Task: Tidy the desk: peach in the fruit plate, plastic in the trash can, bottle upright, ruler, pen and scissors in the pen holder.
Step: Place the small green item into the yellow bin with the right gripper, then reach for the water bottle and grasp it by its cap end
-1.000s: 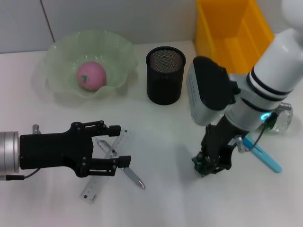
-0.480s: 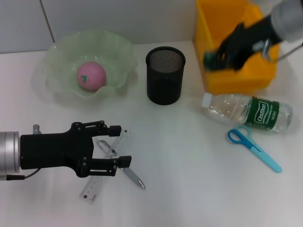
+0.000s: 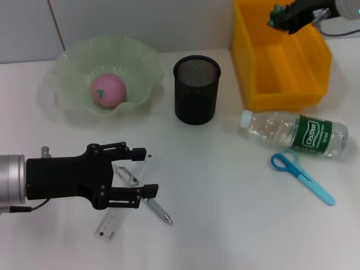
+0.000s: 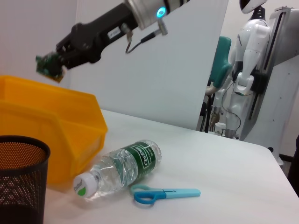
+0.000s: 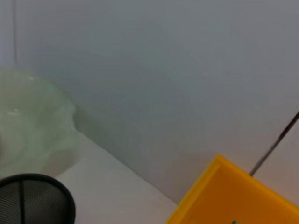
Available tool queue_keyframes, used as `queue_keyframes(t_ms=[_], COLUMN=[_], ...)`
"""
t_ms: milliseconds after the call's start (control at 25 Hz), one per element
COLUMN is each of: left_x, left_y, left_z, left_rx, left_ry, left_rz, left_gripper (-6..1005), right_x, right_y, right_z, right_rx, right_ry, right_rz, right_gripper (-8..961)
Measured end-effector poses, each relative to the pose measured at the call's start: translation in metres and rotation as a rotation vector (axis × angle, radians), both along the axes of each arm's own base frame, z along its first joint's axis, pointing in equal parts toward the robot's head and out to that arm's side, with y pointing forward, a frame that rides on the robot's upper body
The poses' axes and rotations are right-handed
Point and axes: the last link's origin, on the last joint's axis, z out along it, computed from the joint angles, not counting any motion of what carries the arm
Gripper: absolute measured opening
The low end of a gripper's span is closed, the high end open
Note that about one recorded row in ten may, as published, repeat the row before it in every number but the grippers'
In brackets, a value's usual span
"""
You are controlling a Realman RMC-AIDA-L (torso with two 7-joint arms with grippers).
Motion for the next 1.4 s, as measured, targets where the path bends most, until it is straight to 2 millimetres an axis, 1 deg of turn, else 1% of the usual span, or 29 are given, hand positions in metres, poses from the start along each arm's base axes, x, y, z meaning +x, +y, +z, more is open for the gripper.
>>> queue_keyframes(t_ms=[80, 120, 280, 480, 640, 880, 920, 1000, 1040, 1080, 1120, 1200, 1240, 1280, 1320, 1400], left_x=[0.000, 0.000, 0.000, 0.001, 0.001, 0.001, 0.001, 0.001, 0.001, 0.001, 0.001, 0.001, 0.001, 0.001, 0.001, 0.001], left_y=[0.000, 0.000, 0.000, 0.000, 0.000, 0.000, 0.000, 0.000, 0.000, 0.000, 0.000, 0.000, 0.000, 0.000, 0.000, 0.000], left_z=[0.000, 0.000, 0.000, 0.000, 0.000, 0.000, 0.000, 0.000, 0.000, 0.000, 0.000, 0.000, 0.000, 0.000, 0.000, 0.000], left_rx=[0.000, 0.000, 0.000, 0.001, 0.001, 0.002, 0.002, 0.002, 0.002, 0.002, 0.002, 0.002, 0.002, 0.002, 0.003, 0.002], left_ry=[-0.001, -0.001, -0.002, -0.004, -0.004, -0.004, -0.004, -0.004, -0.005, -0.005, -0.005, -0.006, -0.007, -0.007, -0.008, -0.010], left_rz=[0.000, 0.000, 0.000, 0.001, 0.001, 0.000, 0.000, 0.000, 0.000, 0.001, 0.001, 0.002, 0.002, 0.003, 0.004, 0.008], left_gripper=[827, 827, 827, 827, 827, 827, 827, 827, 827, 827, 827, 827, 827, 827, 827, 827], right_x=[0.010, 0.010, 0.020, 0.021, 0.021, 0.023, 0.023, 0.021, 0.016, 0.012, 0.012, 0.003, -0.001, -0.007, -0.007, -0.013], right_y=[0.008, 0.008, 0.016, 0.018, 0.018, 0.017, 0.016, 0.014, 0.008, 0.004, 0.004, -0.008, -0.015, -0.029, -0.029, -0.039], right_z=[-0.011, -0.011, -0.026, -0.031, -0.031, -0.030, -0.029, -0.026, -0.015, -0.007, -0.007, 0.009, 0.016, 0.026, 0.026, 0.035], right_rx=[0.006, 0.006, 0.021, 0.011, 0.012, 0.013, 0.011, 0.002, -0.010, -0.011, -0.011, -0.040, -0.078, -0.163, -0.163, -0.243], right_ry=[0.010, 0.010, 0.017, 0.014, 0.013, 0.013, 0.013, 0.013, 0.014, 0.018, 0.018, 0.036, 0.043, 0.049, 0.049, 0.037], right_rz=[-0.031, -0.031, -0.058, -0.061, -0.061, -0.065, -0.065, -0.061, -0.047, -0.036, -0.036, -0.019, -0.011, -0.009, -0.009, -0.007], right_gripper=[186, 190, 207, 228, 458, 682, 703, 745, 766, 766, 766, 766, 766, 766, 766, 766])
